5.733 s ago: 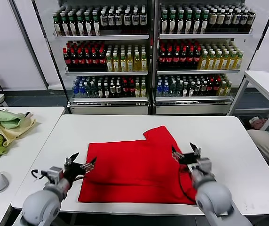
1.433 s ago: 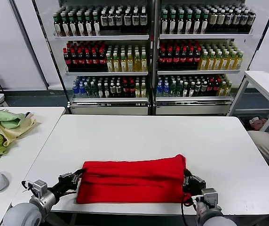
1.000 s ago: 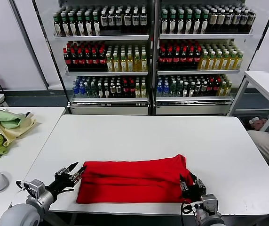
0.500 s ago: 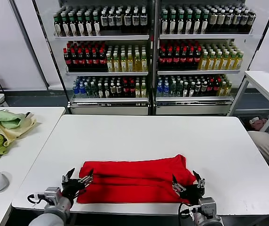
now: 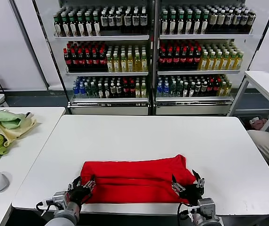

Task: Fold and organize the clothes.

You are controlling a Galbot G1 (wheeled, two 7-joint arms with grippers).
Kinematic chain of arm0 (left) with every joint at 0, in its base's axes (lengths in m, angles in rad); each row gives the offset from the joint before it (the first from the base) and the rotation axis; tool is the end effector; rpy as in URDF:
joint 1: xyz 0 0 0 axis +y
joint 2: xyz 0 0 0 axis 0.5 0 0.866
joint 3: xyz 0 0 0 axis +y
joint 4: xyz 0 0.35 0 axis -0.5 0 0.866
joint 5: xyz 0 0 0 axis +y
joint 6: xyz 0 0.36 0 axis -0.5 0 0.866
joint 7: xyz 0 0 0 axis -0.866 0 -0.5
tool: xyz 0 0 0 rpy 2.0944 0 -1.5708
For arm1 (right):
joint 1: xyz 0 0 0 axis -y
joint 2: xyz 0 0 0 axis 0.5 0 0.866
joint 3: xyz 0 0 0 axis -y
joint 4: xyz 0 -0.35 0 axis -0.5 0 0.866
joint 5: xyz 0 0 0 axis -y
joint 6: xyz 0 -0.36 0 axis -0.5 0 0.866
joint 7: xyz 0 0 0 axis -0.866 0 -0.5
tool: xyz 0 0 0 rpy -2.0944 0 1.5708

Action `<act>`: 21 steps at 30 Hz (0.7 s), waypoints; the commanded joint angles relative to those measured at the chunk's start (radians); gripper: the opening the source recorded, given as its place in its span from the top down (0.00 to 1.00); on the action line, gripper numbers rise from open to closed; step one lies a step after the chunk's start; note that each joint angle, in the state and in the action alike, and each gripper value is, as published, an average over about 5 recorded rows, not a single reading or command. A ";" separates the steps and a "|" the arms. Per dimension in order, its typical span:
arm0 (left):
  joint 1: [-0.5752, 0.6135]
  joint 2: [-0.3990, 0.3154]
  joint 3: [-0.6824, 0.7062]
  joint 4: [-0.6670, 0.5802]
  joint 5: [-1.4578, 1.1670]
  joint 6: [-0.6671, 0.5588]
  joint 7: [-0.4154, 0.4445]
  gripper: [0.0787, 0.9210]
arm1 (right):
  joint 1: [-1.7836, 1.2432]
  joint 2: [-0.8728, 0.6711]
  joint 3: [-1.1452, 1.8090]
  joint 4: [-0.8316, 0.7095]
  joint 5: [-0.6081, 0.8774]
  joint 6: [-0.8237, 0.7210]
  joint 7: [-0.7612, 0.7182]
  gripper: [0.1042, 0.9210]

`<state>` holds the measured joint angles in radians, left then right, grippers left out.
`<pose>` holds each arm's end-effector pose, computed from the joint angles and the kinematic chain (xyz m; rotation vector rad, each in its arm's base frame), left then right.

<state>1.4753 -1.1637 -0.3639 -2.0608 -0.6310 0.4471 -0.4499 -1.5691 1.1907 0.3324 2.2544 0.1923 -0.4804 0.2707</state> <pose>0.2082 0.0251 -0.2992 0.0710 -2.5823 0.1785 0.1710 0.0038 -0.2524 0.1410 -2.7617 0.2192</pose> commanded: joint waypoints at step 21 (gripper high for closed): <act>-0.066 0.029 -0.191 -0.074 0.323 0.088 -0.071 0.95 | -0.008 0.003 0.018 0.038 -0.015 0.004 0.004 0.12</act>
<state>1.4223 -1.1732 -0.3946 -2.0661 -0.4869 0.4835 -0.4962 -1.5778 1.1921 0.3495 2.2843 0.1791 -0.4752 0.2740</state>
